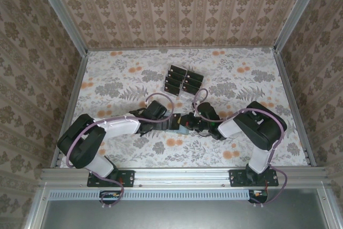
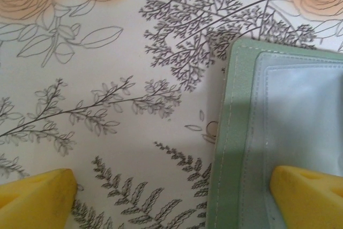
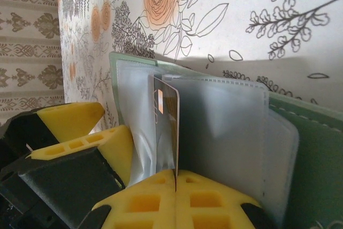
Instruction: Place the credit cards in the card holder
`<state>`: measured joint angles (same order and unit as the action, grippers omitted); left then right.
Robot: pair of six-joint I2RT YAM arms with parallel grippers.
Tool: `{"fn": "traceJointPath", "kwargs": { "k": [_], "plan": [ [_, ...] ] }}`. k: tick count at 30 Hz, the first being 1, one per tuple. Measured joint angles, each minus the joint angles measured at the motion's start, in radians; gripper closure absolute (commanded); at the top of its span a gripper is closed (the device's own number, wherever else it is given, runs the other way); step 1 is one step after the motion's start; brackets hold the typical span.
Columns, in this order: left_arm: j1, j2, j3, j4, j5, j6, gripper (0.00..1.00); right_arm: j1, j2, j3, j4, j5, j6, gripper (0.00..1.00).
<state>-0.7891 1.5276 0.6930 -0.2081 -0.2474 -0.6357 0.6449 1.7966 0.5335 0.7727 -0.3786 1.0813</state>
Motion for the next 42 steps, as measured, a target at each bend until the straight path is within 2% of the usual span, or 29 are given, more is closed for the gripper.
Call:
{"fn": "traceJointPath", "kwargs": {
  "k": [11,13,17,25,28,36,42],
  "plan": [
    [0.098,-0.081,0.002,-0.172,0.000,0.010,0.00,0.000,0.005,0.009,-0.007,-0.004,0.000,1.00],
    [0.116,-0.081,0.002,-0.187,0.000,0.015,0.00,0.000,0.005,0.011,-0.012,-0.004,0.000,0.95],
    [0.121,-0.079,0.002,-0.195,0.001,0.024,0.00,0.000,0.005,0.022,-0.013,-0.016,0.002,0.75],
    [0.121,-0.054,0.001,-0.185,0.015,0.027,0.00,0.003,-0.023,0.040,-0.052,-0.022,-0.009,0.59],
    [0.121,-0.051,0.001,-0.181,0.019,0.027,0.00,0.004,-0.051,0.048,-0.114,-0.014,-0.029,0.55],
    [0.113,-0.045,-0.002,-0.163,0.023,0.027,0.00,0.004,-0.095,0.087,-0.286,0.013,-0.092,0.55],
    [0.100,-0.041,-0.005,-0.150,0.022,0.027,0.01,0.004,-0.114,0.111,-0.368,0.030,-0.130,0.49]
  ]
}}
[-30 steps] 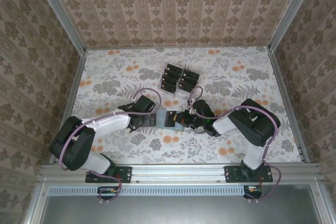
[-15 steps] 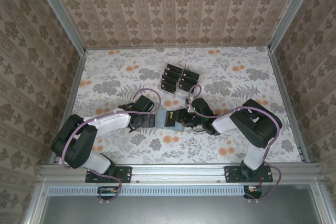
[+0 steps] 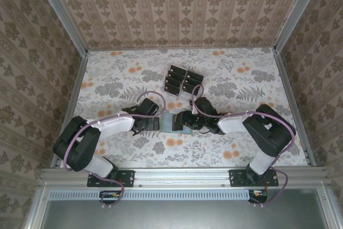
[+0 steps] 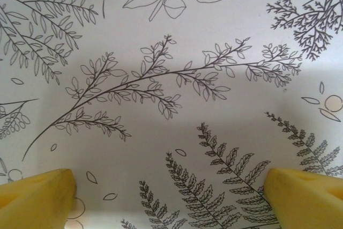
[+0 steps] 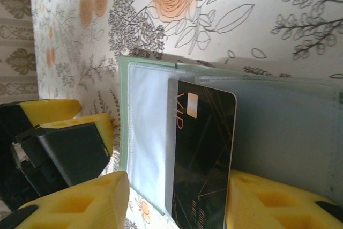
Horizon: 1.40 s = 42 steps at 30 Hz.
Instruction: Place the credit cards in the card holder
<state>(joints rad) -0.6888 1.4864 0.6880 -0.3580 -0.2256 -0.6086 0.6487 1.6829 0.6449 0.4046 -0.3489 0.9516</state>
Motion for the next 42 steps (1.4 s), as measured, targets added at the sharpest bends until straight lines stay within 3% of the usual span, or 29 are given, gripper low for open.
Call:
{"fn": "traceJointPath", "kwargs": {
  "k": [23,42],
  "plan": [
    [-0.064,0.018,0.000,0.041,-0.026,-0.013,0.01,0.034,-0.033,0.141,-0.389,0.092,-0.147,0.45],
    [-0.098,0.031,0.000,0.064,-0.047,-0.028,0.02,0.085,0.018,0.229,-0.491,0.121,-0.184,0.42]
  ]
}}
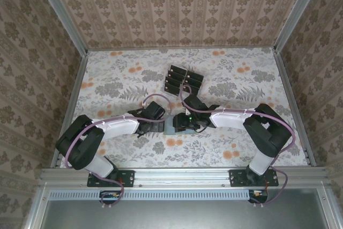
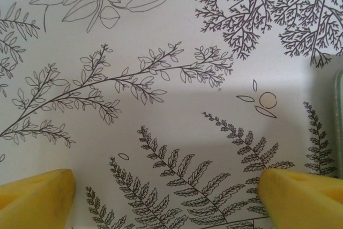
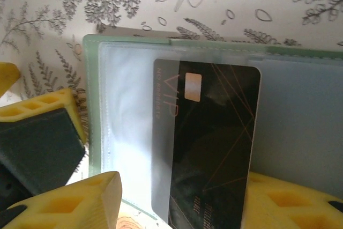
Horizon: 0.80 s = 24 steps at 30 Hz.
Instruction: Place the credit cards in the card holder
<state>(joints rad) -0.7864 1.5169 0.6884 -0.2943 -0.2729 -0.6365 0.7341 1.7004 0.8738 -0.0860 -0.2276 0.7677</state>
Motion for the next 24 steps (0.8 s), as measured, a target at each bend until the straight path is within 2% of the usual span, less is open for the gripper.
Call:
{"fn": "traceJointPath", "kwargs": {
  "k": [9,24],
  "plan": [
    [-0.005,0.003,0.001,0.003,-0.004,0.000,0.02,0.000,-0.022,0.030,-0.102,0.063,-0.049,0.42],
    [-0.008,0.018,0.018,-0.008,-0.004,0.000,0.02,0.006,-0.022,0.040,-0.128,0.071,-0.062,0.42]
  ]
}}
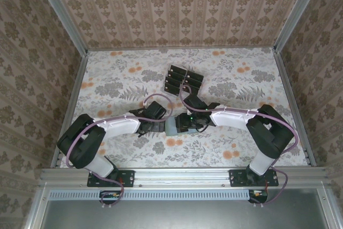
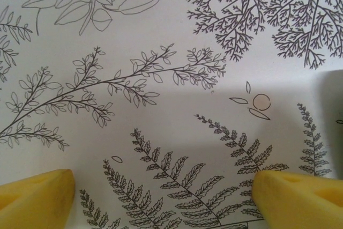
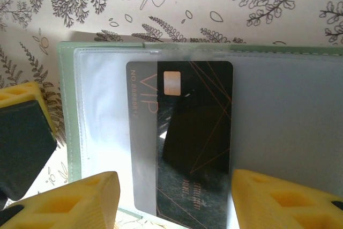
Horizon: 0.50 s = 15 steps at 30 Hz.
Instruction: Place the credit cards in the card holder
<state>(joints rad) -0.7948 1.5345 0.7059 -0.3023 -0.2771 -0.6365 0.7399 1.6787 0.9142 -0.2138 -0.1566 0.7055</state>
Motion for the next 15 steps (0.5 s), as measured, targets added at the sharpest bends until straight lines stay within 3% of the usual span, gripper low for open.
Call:
{"fn": "traceJointPath", "kwargs": {
  "k": [15],
  "plan": [
    [-0.003,0.004,0.002,0.001,-0.002,0.000,0.02,0.023,0.042,0.022,0.036,-0.038,0.016,0.43]
  ]
}}
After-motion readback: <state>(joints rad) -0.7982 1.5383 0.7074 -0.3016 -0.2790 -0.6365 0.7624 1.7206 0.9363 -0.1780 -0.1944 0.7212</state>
